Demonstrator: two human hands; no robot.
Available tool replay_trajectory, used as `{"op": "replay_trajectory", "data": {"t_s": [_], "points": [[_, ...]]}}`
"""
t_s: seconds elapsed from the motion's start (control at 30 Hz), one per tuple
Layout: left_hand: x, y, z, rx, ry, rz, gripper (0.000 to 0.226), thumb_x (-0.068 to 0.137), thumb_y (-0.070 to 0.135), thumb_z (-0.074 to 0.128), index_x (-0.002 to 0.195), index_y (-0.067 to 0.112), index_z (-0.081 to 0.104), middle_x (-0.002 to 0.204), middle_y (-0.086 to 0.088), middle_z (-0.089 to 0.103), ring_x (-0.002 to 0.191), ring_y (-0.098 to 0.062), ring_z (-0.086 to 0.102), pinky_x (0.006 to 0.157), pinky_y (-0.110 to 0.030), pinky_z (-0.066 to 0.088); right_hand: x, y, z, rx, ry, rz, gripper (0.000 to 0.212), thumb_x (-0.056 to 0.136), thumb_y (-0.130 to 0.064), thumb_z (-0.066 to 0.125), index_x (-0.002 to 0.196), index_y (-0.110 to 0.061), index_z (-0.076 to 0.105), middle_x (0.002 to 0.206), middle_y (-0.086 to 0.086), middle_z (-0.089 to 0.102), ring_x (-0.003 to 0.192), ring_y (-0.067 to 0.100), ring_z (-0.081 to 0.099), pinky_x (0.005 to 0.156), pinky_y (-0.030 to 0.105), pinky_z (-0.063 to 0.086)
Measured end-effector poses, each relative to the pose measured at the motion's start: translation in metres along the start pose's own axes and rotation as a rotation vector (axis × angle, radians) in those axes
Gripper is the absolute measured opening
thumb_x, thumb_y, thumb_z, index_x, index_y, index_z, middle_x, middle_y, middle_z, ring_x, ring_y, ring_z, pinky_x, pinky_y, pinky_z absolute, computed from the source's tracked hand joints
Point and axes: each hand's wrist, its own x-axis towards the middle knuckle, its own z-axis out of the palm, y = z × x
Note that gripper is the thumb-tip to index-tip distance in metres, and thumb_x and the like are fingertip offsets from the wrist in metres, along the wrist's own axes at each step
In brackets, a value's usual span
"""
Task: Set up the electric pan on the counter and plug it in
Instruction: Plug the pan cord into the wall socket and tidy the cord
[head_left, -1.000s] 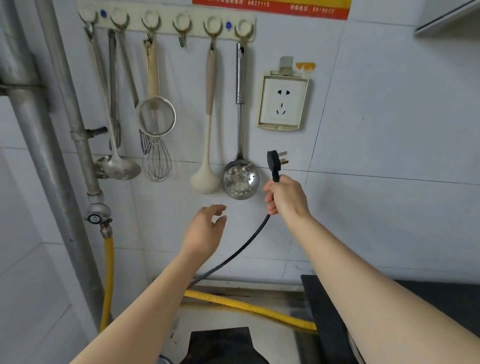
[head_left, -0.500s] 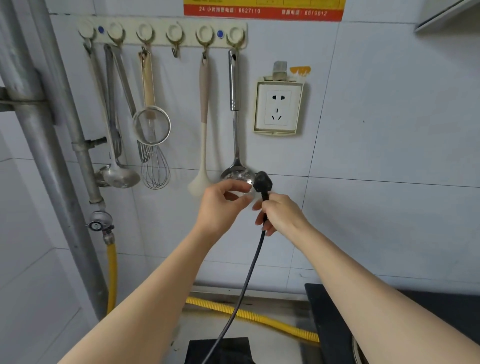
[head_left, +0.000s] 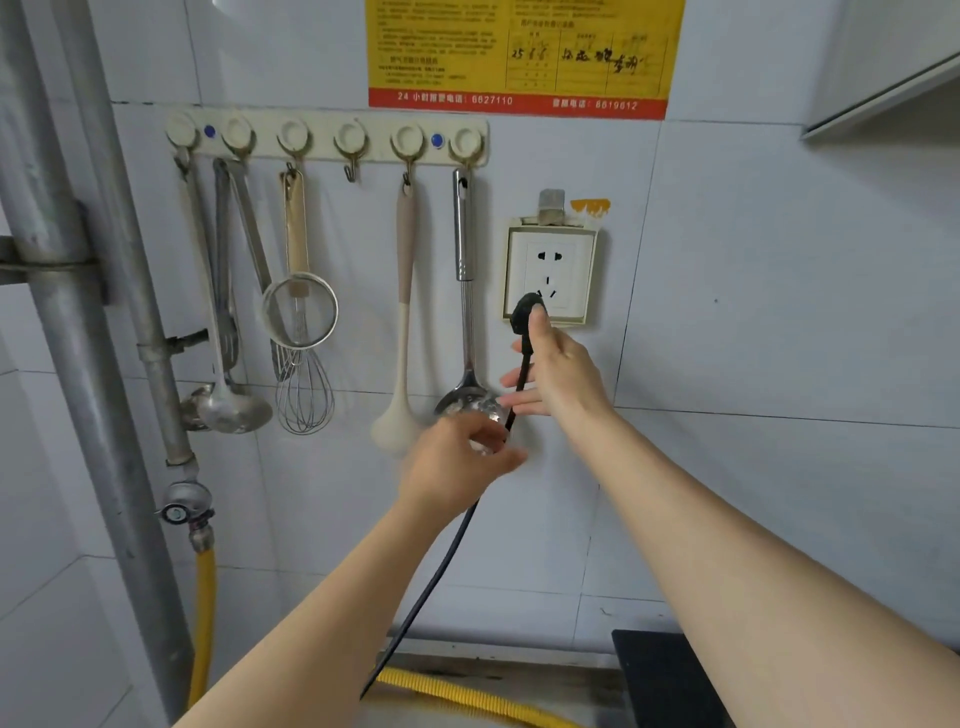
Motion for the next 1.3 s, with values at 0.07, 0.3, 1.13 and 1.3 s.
{"op": "replay_trajectory", "data": {"t_s": [0.07, 0.3, 1.13, 1.3], "points": [[0.006, 0.007, 0.002, 0.083, 0.100, 0.020, 0.022, 0.080, 0.040, 0.067, 0.099, 0.029, 0.068, 0.093, 0.017, 0.068, 0.090, -0.008, 0.063, 0.079, -0.031, 0.052, 0.007, -0.006, -0.001, -0.006, 0.019, 0.013, 0.055, 0.093, -0.064, 0.031, 0.085, -0.016, 0.057, 0.082, 0.013, 0.072, 0.069, 0.033, 0.074, 0.070, 0.041, 0.061], [0.044, 0.042, -0.012, 0.268, 0.308, 0.291, 0.039, 0.091, 0.019, 0.056, 0.129, 0.026, 0.054, 0.125, 0.006, 0.052, 0.105, -0.016, 0.055, 0.077, -0.031, 0.048, 0.027, -0.009, -0.012, 0.105, 0.044, 0.106, 0.057, 0.096, -0.060, 0.032, 0.084, -0.011, 0.060, 0.081, 0.017, 0.069, 0.076, 0.041, 0.073, 0.075, 0.049, 0.060], [0.071, 0.040, -0.006, 0.429, 0.396, 0.414, 0.061, 0.081, -0.006, 0.048, 0.136, 0.019, 0.050, 0.137, -0.001, 0.050, 0.125, -0.025, 0.042, 0.097, -0.031, 0.034, 0.060, -0.027, -0.038, -0.363, 0.467, -0.138, 0.038, 0.072, -0.050, 0.075, 0.064, -0.017, 0.059, 0.062, -0.002, 0.061, 0.068, 0.024, 0.058, 0.050, 0.021, 0.033], [0.072, 0.037, -0.005, 0.408, 0.396, 0.416, 0.060, 0.080, -0.005, 0.049, 0.134, 0.019, 0.052, 0.137, -0.001, 0.050, 0.125, -0.025, 0.042, 0.098, -0.031, 0.033, 0.060, -0.028, -0.033, -0.445, 0.488, -0.175, 0.033, 0.079, -0.045, 0.072, 0.070, -0.018, 0.056, 0.068, -0.001, 0.058, 0.070, 0.025, 0.055, 0.058, 0.024, 0.036]]}}
